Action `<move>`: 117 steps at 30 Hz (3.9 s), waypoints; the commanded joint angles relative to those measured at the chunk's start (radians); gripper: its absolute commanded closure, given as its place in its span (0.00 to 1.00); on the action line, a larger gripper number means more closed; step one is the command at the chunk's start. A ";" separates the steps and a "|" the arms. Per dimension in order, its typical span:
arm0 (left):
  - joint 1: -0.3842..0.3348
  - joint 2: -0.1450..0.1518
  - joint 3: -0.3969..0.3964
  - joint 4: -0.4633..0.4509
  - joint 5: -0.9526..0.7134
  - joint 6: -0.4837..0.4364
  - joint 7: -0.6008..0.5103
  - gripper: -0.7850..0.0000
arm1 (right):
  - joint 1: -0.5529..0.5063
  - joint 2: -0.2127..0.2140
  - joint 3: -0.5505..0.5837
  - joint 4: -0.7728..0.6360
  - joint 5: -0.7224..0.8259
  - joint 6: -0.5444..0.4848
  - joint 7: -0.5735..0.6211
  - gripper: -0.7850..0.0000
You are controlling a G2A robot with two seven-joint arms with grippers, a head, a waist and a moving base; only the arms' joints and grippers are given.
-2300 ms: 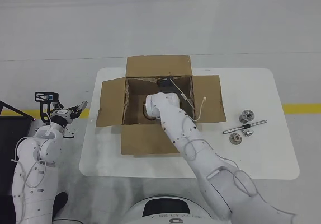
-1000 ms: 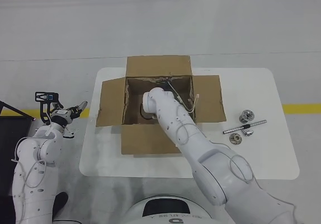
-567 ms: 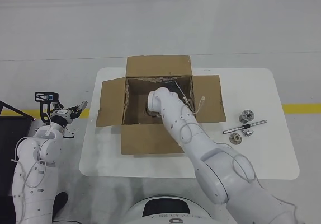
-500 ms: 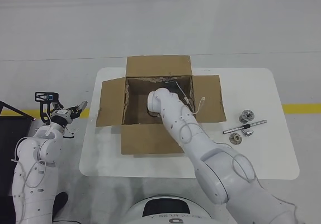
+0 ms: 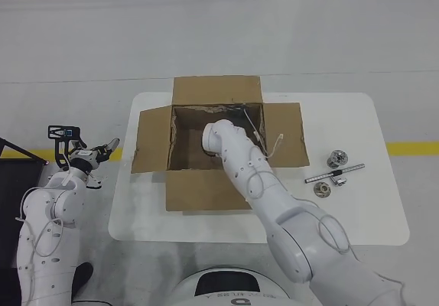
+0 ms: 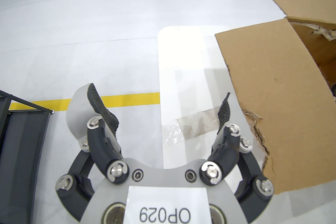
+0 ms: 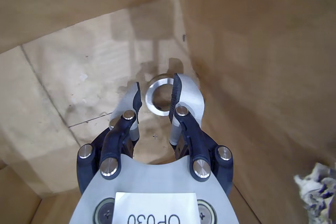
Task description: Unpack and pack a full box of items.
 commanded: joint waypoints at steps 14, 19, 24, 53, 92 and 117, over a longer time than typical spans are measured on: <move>0.000 0.000 0.000 0.000 0.000 0.000 0.000 0.00 | -0.074 0.028 0.045 -0.130 -0.004 -0.099 0.043 0.69; 0.000 0.000 0.000 0.000 0.000 0.000 0.000 0.00 | -0.056 0.029 0.054 -0.089 0.001 -0.088 0.029 0.71; 0.000 0.000 0.000 0.000 0.000 0.000 0.000 0.00 | -0.034 0.024 0.055 -0.043 0.027 -0.102 0.013 0.73; 0.000 0.000 0.000 0.000 0.000 0.000 0.000 0.00 | -0.100 -0.006 -0.011 -0.155 0.082 -0.161 -0.110 1.00; 0.000 0.000 0.000 0.000 0.000 0.000 0.000 0.00 | -0.296 0.079 -0.128 -0.536 -0.073 -0.103 0.117 0.67; 0.000 0.000 0.000 0.000 0.000 0.000 0.000 0.00 | -0.009 0.007 -0.118 0.024 0.098 -0.043 -0.001 0.75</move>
